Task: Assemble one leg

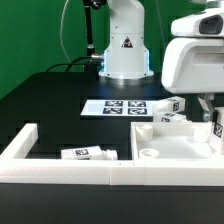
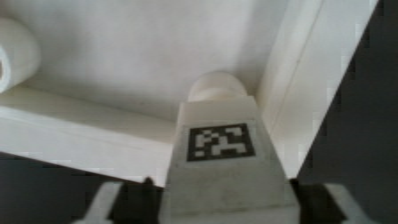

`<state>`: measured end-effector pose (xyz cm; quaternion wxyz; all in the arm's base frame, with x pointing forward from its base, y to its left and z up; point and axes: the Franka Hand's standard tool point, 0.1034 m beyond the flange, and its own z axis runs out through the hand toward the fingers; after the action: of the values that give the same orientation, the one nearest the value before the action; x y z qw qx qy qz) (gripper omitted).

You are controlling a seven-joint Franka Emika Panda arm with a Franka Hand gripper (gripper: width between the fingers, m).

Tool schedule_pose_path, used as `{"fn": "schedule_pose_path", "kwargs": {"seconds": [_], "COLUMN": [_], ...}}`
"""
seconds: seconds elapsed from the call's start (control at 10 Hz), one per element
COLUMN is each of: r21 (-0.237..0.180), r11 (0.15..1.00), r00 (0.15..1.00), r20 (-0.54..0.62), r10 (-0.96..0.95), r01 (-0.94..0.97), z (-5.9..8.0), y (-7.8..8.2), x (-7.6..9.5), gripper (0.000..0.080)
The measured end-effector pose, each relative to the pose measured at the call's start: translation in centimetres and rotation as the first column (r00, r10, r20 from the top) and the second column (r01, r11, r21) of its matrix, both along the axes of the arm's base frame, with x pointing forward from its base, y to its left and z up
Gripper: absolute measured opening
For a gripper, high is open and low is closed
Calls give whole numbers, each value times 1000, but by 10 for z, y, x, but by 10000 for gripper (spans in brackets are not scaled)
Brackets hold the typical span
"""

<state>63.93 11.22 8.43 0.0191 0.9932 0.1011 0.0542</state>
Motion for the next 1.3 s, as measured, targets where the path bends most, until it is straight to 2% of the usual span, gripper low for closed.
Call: {"fn": "schedule_pose_path", "kwargs": {"seconds": [0.1, 0.2, 0.5, 0.7, 0.9, 1.0, 1.1, 1.2, 1.3], "r21": [17, 41, 87, 114, 127, 128, 129, 132, 131], "r11": [996, 980, 839, 642, 454, 395, 371, 336, 374], "r00": [997, 981, 843, 650, 465, 406, 383, 350, 386], "r20": [0, -2, -21, -45, -73, -81, -85, -95, -91], "r10": [-83, -193, -537, -759, -882, -910, -920, -932, -918], "r01": [83, 193, 536, 758, 882, 910, 920, 932, 918], "z": [0, 0, -1, -2, -2, -3, -3, -3, -3], "y": [0, -1, 0, 0, 0, -1, -1, 0, 0], "x": [0, 0, -1, -2, -2, -2, -2, -2, -2], "gripper": [286, 286, 286, 287, 287, 287, 287, 393, 393]}}
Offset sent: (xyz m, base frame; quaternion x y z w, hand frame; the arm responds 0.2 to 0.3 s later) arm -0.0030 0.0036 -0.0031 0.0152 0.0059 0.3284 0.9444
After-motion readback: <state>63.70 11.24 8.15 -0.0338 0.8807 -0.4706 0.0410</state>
